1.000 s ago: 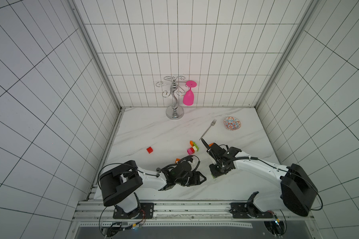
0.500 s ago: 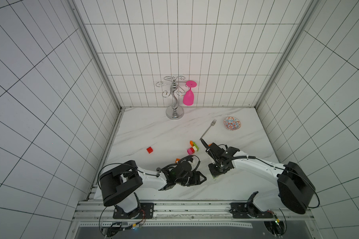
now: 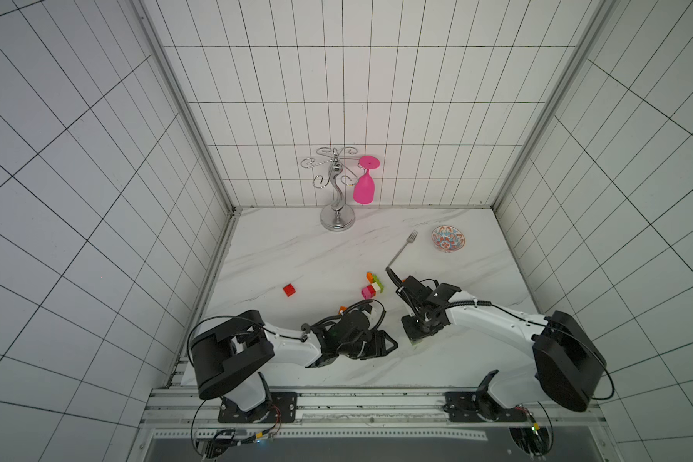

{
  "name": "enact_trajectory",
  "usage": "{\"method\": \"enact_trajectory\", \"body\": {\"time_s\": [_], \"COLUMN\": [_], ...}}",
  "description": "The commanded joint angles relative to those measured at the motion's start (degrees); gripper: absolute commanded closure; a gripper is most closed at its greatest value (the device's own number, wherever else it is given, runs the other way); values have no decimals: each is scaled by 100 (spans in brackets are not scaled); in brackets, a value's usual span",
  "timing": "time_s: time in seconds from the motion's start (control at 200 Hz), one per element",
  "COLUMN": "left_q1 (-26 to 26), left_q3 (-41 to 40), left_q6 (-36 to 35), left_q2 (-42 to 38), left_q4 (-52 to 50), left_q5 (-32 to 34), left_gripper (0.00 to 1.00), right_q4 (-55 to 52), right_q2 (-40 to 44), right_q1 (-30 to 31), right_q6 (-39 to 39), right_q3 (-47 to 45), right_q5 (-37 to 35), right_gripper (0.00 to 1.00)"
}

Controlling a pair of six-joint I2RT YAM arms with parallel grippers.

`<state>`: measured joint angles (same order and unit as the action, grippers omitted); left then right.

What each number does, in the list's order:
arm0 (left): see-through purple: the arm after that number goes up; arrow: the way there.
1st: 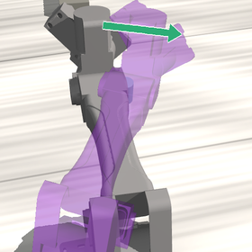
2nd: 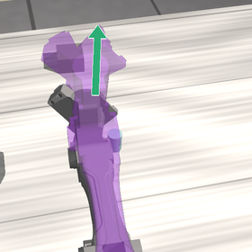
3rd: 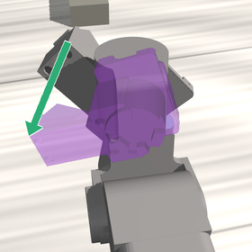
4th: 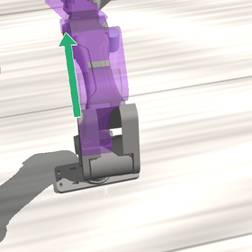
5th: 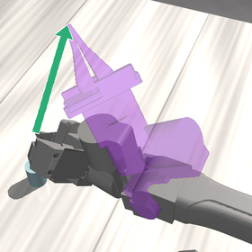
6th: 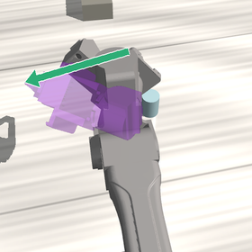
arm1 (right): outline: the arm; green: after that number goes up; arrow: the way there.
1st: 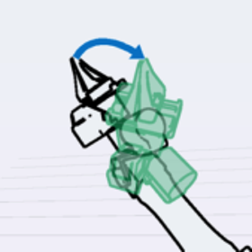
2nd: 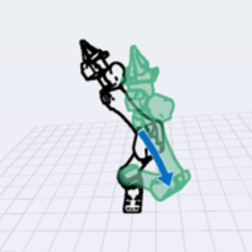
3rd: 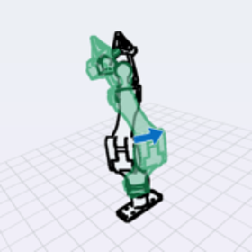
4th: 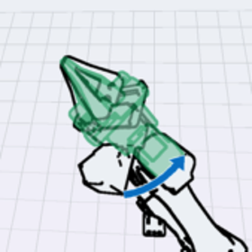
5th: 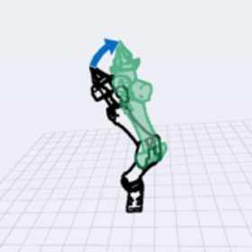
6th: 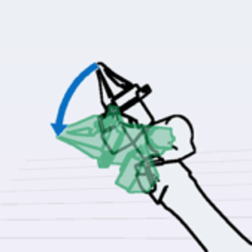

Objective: Assemble the letter r with lego
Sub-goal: Assemble the lego brick with the lego brick.

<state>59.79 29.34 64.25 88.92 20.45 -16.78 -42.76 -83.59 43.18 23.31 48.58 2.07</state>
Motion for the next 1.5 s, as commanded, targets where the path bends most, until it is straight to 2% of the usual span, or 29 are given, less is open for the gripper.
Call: {"method": "enact_trajectory", "body": {"time_s": [0.0, 0.135, 0.445, 0.59, 0.79, 0.999, 1.109, 1.204, 1.359, 1.494], "left_q1": [-158, -187, -198, -235, -316, -420, -451, -459, -468, -476], "left_q3": [-86, -74, 8, 10, -3, -15, -5, -3, -13, -54], "left_q6": [1, -74, -75, -97, -132, -176, -210, -211, -216, -222], "left_q2": [-311, -505, -426, -502, -619, -722, -765, -806, -846, -953], "left_q4": [-40, -259, -232, -341, -467, -545, -621, -647, -663, -730], "left_q5": [53, 107, 51, 93, 84, 41, 28, 26, 37, 93], "left_gripper": [36, 36, 36, 35, 36, 35, 36, 36, 36, 36], "right_q4": [21, 221, 711, 611, 312, 602, 602, 656, 1101, 1254], "right_q2": [-456, -491, -792, -948, -878, -492, -213, -59, 84, 14], "right_q1": [24, -39, -302, -295, 28, 266, 266, 173, -49, -18], "right_q6": [213, 403, 604, 583, 670, 941, 1049, 1116, 1302, 1326], "right_q3": [-473, -674, -1077, -1064, -922, -1046, -1003, -1007, -1157, -1026], "right_q5": [249, 486, 1091, 856, 485, 954, 966, 1060, 1608, 1871], "right_gripper": [100, 100, 100, 100, 100, 100, 100, 100, 100, 100]}}
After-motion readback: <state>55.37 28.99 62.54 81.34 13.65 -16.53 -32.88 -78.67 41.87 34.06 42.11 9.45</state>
